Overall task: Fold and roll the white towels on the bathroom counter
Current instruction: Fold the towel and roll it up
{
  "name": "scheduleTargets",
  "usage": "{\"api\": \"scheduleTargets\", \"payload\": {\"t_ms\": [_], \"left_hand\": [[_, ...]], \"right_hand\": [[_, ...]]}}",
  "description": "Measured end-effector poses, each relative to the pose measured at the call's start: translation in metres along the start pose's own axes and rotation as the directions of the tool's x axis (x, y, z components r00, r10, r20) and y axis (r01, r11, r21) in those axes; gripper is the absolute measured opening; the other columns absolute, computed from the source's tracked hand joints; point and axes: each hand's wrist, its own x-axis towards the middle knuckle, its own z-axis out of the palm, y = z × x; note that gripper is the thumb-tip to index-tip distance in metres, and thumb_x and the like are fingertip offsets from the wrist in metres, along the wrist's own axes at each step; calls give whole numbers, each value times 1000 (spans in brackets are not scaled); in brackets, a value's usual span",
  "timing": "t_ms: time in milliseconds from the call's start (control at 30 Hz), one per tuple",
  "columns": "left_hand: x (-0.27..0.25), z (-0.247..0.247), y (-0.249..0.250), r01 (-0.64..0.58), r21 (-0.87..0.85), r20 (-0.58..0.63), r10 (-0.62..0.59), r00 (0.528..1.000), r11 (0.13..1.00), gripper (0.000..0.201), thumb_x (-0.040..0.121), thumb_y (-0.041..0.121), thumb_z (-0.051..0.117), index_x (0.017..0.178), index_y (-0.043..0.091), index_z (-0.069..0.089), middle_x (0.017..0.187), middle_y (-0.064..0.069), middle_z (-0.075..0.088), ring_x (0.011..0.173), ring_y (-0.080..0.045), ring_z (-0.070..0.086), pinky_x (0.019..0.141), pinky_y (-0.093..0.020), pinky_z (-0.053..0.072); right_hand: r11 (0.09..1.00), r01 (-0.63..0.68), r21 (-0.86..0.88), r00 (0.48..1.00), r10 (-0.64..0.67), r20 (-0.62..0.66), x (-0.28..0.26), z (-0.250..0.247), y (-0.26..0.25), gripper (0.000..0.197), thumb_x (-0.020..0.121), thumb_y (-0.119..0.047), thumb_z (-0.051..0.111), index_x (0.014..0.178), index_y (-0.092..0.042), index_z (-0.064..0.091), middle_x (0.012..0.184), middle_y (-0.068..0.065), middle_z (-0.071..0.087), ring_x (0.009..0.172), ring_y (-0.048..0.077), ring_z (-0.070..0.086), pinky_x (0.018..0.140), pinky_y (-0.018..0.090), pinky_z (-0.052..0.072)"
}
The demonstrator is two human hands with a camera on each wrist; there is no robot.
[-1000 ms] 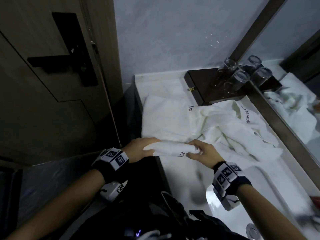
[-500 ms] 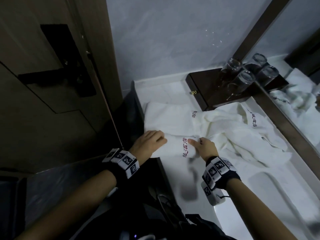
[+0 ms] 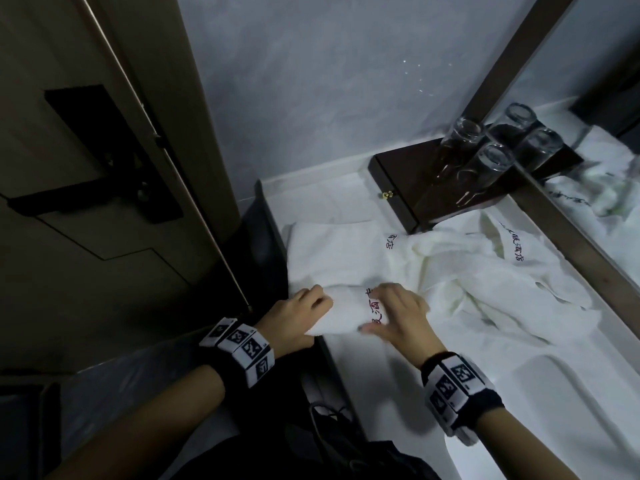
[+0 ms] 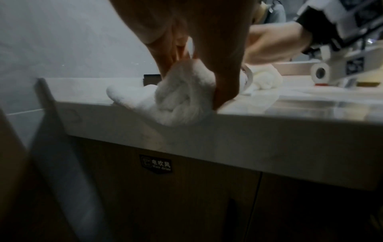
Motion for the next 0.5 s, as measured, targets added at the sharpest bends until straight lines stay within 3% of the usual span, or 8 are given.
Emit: {"api": "scheduleTargets", "payload": {"t_ms": [67, 133, 200, 233, 300, 367, 433, 500], "left_hand": [[6, -2, -11, 36, -226, 76, -20, 997, 974, 58, 64, 22, 69, 118, 14, 49, 113, -4, 48, 95, -18, 55, 75, -32, 52], [12, -5, -22, 89, -387, 100, -54, 994, 918, 64, 68, 25, 70, 127, 16, 46, 119, -3, 46, 100, -18, 53, 86, -28, 45], [19, -10, -35, 153, -512, 107, -114, 988, 845, 63, 69, 25, 73, 127, 22, 49, 122, 3, 49, 106, -14, 53, 89, -24, 41], [22, -12, -43, 187, -592, 113, -149, 982, 784, 60, 70, 22, 75, 125, 23, 52, 121, 6, 51, 108, -12, 52, 91, -22, 40], [29, -15, -56, 256, -734, 162, -205, 965, 629, 55, 73, 12, 74, 123, 22, 54, 120, 5, 53, 113, -14, 51, 93, -21, 39], [35, -16, -65, 287, -816, 195, -229, 954, 501, 52, 77, 8, 71, 124, 22, 53, 125, 0, 53, 115, -16, 51, 96, -24, 40], [41, -17, -69, 258, -830, 128, -282, 951, 494, 47, 82, 10, 67, 126, 19, 52, 129, -5, 50, 117, -19, 49, 101, -30, 41], [46, -17, -73, 238, -823, 21, -390, 920, 516, 42, 84, 13, 65, 124, 14, 52, 124, -9, 48, 116, -23, 49, 103, -35, 41]], "right_hand": [[999, 26, -28, 994, -23, 106, 1, -7, 6, 68, 60, -25, 84, 120, -14, 56, 123, 0, 52, 118, 19, 47, 101, 36, 30], [997, 72, 12, 993, -72, 96, 9, -12, 11, 64, 60, -12, 84, 118, -9, 58, 122, 7, 58, 120, 26, 51, 102, 42, 39], [987, -13, 158, 994, -5, 111, 22, -20, 14, 58, 63, -9, 82, 116, -16, 59, 118, 2, 61, 111, 19, 57, 97, 19, 41], [971, -105, 216, 986, 74, 147, 29, -24, 14, 57, 64, -12, 82, 115, -25, 57, 114, -3, 61, 101, 12, 59, 85, 4, 40], [934, -253, 251, 957, 203, 209, 44, -30, 17, 56, 67, -22, 81, 112, -34, 51, 106, -8, 59, 83, 9, 57, 59, 0, 42], [897, -354, 262, 927, 301, 223, 57, -31, 22, 58, 69, -33, 78, 117, -32, 44, 101, -7, 57, 76, 14, 56, 51, 9, 46], [824, -470, 317, 882, 421, 213, 72, -31, 20, 63, 71, -45, 73, 122, -30, 40, 98, 3, 61, 82, 21, 59, 63, 31, 54], [775, -548, 314, 837, 509, 202, 87, -28, 19, 68, 73, -56, 66, 127, -24, 39, 105, 9, 62, 98, 29, 57, 83, 46, 51]]}}
